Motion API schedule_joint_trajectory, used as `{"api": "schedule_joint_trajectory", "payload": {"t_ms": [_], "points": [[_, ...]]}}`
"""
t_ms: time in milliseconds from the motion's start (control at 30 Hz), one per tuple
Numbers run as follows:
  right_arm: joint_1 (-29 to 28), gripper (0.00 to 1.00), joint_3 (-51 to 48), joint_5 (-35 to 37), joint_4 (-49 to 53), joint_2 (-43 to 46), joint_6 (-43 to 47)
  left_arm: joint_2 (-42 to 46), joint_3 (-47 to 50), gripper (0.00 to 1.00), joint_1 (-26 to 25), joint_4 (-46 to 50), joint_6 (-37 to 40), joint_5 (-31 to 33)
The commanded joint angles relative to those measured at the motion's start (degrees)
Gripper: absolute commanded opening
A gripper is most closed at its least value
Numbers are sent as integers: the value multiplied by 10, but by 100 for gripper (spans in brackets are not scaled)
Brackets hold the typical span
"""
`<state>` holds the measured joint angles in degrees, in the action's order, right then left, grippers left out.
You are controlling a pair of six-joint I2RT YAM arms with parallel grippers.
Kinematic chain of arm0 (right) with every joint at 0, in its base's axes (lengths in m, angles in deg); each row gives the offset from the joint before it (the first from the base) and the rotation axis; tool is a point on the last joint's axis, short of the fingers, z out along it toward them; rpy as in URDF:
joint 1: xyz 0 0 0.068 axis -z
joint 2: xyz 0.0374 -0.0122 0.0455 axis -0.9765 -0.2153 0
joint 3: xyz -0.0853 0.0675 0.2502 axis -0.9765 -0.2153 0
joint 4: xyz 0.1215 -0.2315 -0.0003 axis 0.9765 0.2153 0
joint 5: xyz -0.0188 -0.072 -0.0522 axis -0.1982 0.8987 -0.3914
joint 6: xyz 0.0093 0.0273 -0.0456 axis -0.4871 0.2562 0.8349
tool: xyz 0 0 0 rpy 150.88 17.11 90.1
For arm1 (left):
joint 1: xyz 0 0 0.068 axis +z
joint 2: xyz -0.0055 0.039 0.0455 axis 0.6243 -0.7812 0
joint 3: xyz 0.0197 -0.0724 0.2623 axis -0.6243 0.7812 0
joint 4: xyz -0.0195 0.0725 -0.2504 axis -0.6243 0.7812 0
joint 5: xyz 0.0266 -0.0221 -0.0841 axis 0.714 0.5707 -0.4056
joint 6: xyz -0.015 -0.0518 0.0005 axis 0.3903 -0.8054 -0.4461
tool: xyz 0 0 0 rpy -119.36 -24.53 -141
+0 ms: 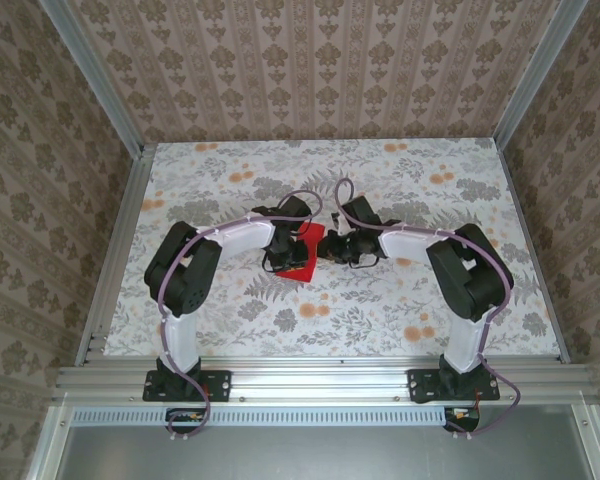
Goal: Fold a paper plane with a square sheet of paper (pick it up from the middle)
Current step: Fold the triangle a second time at the center of the table.
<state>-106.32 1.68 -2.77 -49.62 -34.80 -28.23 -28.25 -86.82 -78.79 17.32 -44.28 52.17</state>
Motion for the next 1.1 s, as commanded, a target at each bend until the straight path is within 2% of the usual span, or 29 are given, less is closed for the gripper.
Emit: {"api": "schedule_joint_trajectory", "payload": {"t_ms": [0, 133, 333, 533, 733, 1067], "points": [[-16, 16, -17, -30, -14, 7, -25, -27, 36, 16, -4, 21, 21, 18], [-28, 16, -33, -51, -46, 8, -52, -24, 37, 16, -2, 15, 25, 12], [-41, 15, -43, -48, -55, 4, -70, -27, 39, 13, 0, 9, 26, 6], [-50, 21, -46, -49, -62, 3, -70, -24, 43, 13, 1, 6, 25, 5], [-54, 21, -52, -48, -67, 3, -68, -20, 50, 12, 4, -3, 23, -3], [-54, 28, -97, -43, -115, 39, -68, -20, 54, 11, 7, -14, 22, -11]]}}
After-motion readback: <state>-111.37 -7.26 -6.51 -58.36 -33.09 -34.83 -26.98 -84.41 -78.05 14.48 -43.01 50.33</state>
